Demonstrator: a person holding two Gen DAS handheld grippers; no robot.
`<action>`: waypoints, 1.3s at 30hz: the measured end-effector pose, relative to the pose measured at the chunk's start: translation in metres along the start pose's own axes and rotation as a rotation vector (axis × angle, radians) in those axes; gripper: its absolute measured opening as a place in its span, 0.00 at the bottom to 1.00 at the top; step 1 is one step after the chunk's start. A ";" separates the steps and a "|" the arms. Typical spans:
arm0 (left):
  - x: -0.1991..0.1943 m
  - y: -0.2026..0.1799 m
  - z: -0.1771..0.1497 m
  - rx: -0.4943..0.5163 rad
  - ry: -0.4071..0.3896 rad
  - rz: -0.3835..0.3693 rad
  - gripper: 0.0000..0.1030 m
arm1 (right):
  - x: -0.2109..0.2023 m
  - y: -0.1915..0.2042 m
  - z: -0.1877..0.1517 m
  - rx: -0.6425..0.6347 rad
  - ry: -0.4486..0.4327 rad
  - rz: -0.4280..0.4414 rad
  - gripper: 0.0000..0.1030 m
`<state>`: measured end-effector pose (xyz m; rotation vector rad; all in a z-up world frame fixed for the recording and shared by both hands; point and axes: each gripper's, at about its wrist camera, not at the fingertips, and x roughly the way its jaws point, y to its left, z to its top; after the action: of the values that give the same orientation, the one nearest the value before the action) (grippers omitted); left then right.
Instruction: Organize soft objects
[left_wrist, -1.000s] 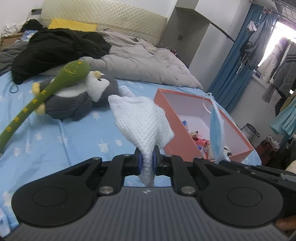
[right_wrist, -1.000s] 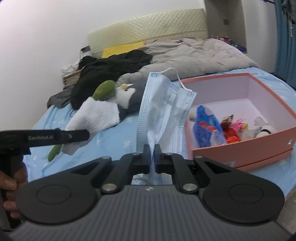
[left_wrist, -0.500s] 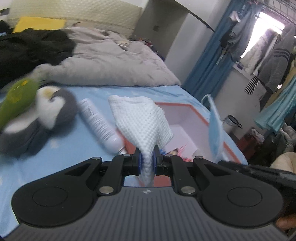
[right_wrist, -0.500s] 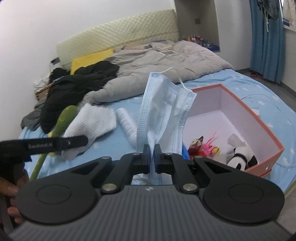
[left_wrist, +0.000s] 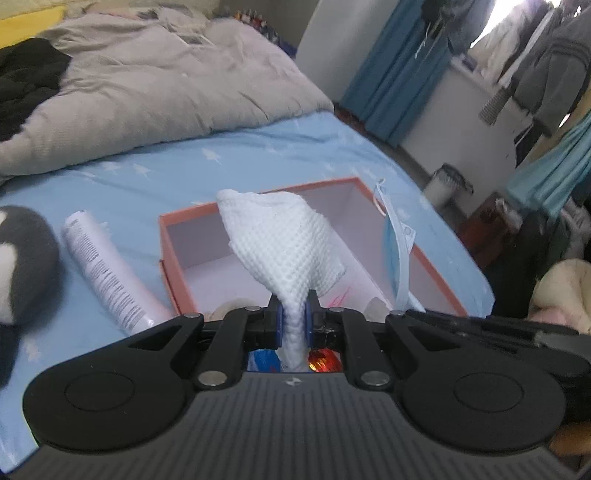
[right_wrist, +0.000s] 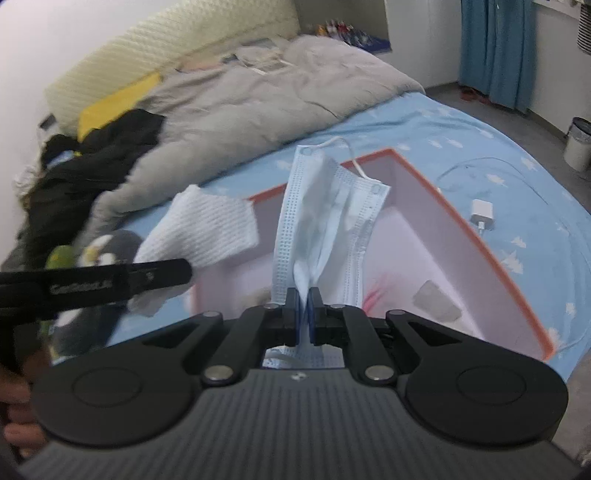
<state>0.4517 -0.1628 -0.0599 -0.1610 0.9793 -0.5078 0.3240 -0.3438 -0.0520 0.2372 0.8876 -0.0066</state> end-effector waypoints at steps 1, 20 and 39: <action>0.008 0.000 0.005 0.005 0.011 -0.004 0.13 | 0.007 -0.005 0.004 0.007 0.013 -0.016 0.08; 0.062 0.016 -0.003 0.024 0.029 0.057 0.47 | 0.072 -0.039 0.015 0.015 0.093 -0.036 0.39; -0.108 -0.020 -0.058 0.065 -0.170 0.042 0.47 | -0.082 -0.005 -0.023 -0.024 -0.163 0.018 0.45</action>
<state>0.3484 -0.1227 -0.0037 -0.1231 0.7983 -0.4786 0.2545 -0.3514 -0.0041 0.2192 0.7233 0.0013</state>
